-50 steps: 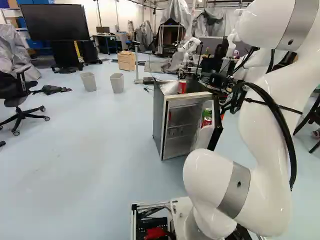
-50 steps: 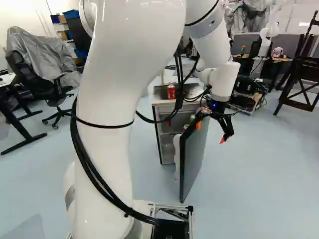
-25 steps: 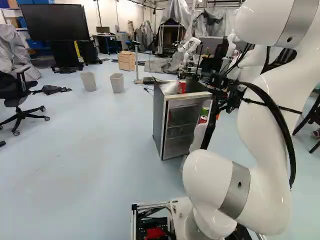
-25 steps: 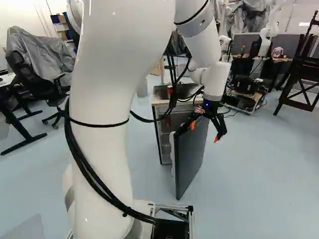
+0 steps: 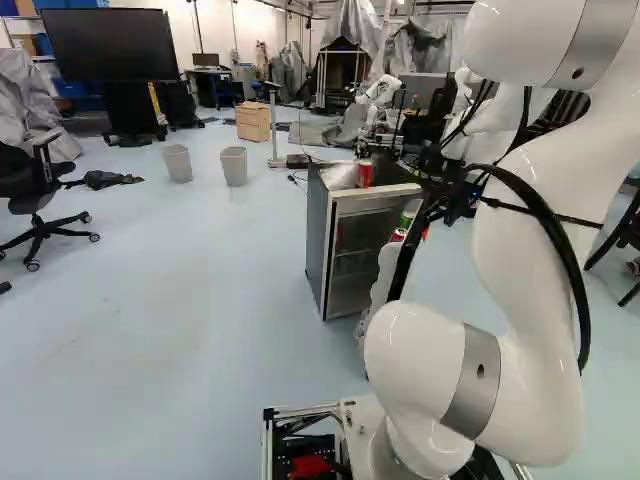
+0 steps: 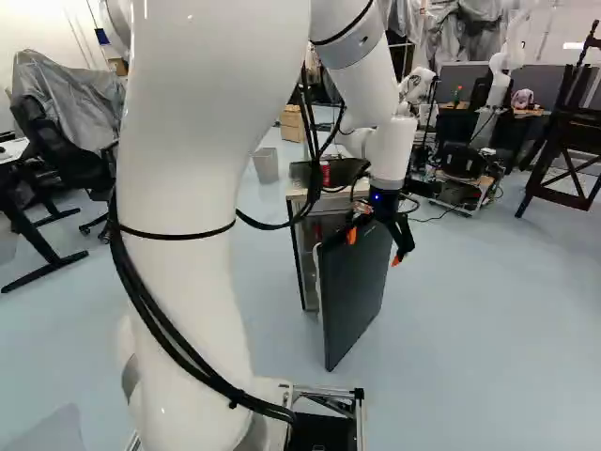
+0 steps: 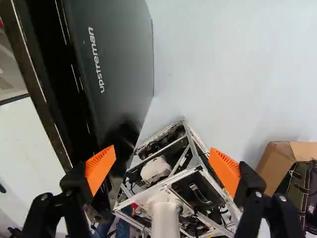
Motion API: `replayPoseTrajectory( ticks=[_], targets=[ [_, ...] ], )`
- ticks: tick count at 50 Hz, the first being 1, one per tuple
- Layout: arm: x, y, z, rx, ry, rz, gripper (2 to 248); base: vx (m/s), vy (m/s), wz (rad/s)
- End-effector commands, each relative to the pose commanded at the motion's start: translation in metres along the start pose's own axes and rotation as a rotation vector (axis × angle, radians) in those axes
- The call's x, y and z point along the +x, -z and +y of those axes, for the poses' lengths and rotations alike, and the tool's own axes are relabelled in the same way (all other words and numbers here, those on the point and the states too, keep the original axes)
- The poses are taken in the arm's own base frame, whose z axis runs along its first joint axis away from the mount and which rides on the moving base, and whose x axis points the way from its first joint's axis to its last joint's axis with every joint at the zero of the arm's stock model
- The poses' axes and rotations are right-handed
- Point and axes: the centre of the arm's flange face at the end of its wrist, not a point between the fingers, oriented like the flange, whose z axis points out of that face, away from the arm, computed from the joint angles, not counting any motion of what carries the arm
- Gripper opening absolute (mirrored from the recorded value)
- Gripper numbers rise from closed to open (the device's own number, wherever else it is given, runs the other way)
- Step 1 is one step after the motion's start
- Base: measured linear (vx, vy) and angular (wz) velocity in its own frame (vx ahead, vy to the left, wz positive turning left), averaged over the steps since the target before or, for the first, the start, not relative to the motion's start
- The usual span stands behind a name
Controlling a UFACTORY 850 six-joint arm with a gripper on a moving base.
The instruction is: Grab a drink from the fridge
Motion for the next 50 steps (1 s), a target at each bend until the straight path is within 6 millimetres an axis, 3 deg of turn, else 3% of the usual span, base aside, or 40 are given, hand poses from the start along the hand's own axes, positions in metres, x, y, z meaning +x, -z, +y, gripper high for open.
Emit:
replayPoseTrajectory(
  ticks=[50],
  targets=[
    [-0.022,-0.004,-0.055,-0.006,0.109,0.049,247,0.0,0.0,0.0]
  ],
)
